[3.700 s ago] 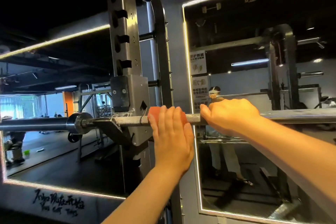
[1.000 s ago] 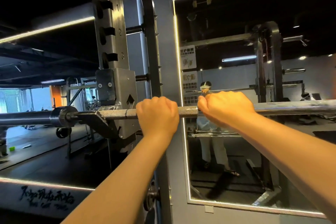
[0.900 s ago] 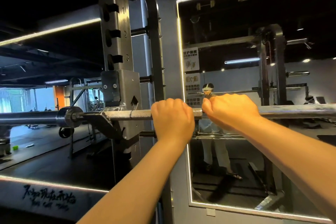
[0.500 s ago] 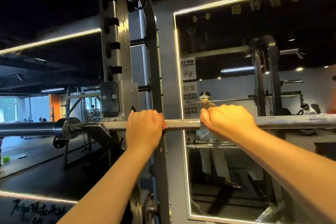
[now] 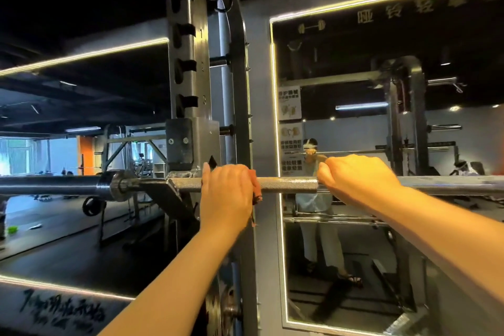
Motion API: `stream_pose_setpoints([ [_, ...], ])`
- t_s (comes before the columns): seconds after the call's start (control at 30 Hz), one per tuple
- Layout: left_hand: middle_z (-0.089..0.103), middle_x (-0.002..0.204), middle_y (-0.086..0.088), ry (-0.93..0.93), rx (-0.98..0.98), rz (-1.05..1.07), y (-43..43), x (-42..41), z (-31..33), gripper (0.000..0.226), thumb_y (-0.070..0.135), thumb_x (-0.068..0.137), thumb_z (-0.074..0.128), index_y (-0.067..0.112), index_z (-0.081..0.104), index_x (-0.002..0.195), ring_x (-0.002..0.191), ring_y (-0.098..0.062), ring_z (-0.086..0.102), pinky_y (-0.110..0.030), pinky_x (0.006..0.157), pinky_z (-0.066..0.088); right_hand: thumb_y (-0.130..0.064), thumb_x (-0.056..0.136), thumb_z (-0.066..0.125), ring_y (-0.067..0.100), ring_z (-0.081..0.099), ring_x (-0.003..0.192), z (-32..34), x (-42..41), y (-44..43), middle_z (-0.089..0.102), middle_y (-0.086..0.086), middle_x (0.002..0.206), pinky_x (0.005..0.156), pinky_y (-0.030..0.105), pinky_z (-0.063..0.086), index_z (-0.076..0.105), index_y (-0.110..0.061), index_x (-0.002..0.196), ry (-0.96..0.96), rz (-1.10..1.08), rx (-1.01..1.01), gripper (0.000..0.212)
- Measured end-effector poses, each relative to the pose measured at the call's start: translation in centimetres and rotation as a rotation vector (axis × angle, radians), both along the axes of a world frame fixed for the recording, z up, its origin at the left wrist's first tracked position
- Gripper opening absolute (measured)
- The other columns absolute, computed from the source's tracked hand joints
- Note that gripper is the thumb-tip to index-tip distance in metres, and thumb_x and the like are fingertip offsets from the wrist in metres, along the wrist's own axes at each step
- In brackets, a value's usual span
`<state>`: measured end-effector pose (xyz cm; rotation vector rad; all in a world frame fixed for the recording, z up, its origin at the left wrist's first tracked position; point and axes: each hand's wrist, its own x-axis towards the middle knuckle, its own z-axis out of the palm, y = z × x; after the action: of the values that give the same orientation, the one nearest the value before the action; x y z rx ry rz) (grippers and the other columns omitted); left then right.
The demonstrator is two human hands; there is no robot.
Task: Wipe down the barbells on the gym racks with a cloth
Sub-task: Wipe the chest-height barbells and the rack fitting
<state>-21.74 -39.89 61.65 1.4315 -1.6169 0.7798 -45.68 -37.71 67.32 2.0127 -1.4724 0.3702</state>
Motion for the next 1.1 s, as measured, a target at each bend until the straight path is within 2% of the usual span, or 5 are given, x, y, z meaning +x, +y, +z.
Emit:
stream_pose_setpoints([
  [0.4,0.064,0.118,0.006,-0.079,-0.097,-0.212,-1.5,0.3,-1.2,0.038,0.04,0.107,0.03,0.024,0.061,0.124,0.116,-0.014,0.054,-0.041,0.124,0.021,-0.044,0.101,0.017,0.019,0.06,0.077,0.0,4.8,-2.4,0.06,-0.002,0.088,0.07,0.037,0.054,0.052,-0.023,0.101,-0.017,0.045,0.0,0.041],
  [0.6,0.051,0.076,0.008,0.059,-0.144,-0.077,-2.2,1.1,0.1,0.037,0.042,0.103,0.029,0.024,0.052,0.08,0.073,-0.013,0.046,-0.047,0.095,0.048,-0.047,0.106,0.033,0.014,0.059,0.073,-0.3,4.9,-2.3,0.055,-0.005,0.081,0.074,0.037,0.061,0.049,-0.023,0.099,-0.006,0.026,-0.052,0.03],
  [0.73,0.054,0.111,0.006,0.172,-0.162,-0.123,-2.1,-2.3,-2.6,0.035,0.041,0.103,0.026,0.024,0.055,0.111,0.118,-0.019,0.049,-0.053,0.124,0.016,-0.043,0.107,0.033,0.012,0.054,0.07,-0.5,5.5,-1.9,0.046,-0.008,0.076,0.07,0.034,0.059,0.043,-0.026,0.095,-0.059,0.001,-0.102,0.023],
  [0.9,0.029,0.161,0.004,0.043,-0.141,-0.273,-1.5,0.7,-5.0,0.052,0.039,0.107,0.02,0.024,0.024,0.157,0.156,-0.016,0.006,-0.044,0.126,-0.008,-0.046,0.105,0.041,0.011,0.057,0.075,-0.5,5.6,-0.9,0.046,-0.011,0.079,0.073,0.033,0.06,0.044,-0.028,0.104,0.045,-0.035,-0.066,0.018],
  [1.1,0.059,0.099,0.011,0.235,-0.133,-0.193,-1.0,3.4,-0.9,0.051,0.041,0.098,0.015,0.026,0.063,0.103,0.099,-0.008,0.049,-0.041,0.116,0.03,-0.044,0.107,0.032,0.012,0.054,0.073,-0.2,5.6,-0.6,0.043,-0.011,0.076,0.076,0.034,0.058,0.038,-0.026,0.094,0.014,-0.021,-0.034,0.023],
])
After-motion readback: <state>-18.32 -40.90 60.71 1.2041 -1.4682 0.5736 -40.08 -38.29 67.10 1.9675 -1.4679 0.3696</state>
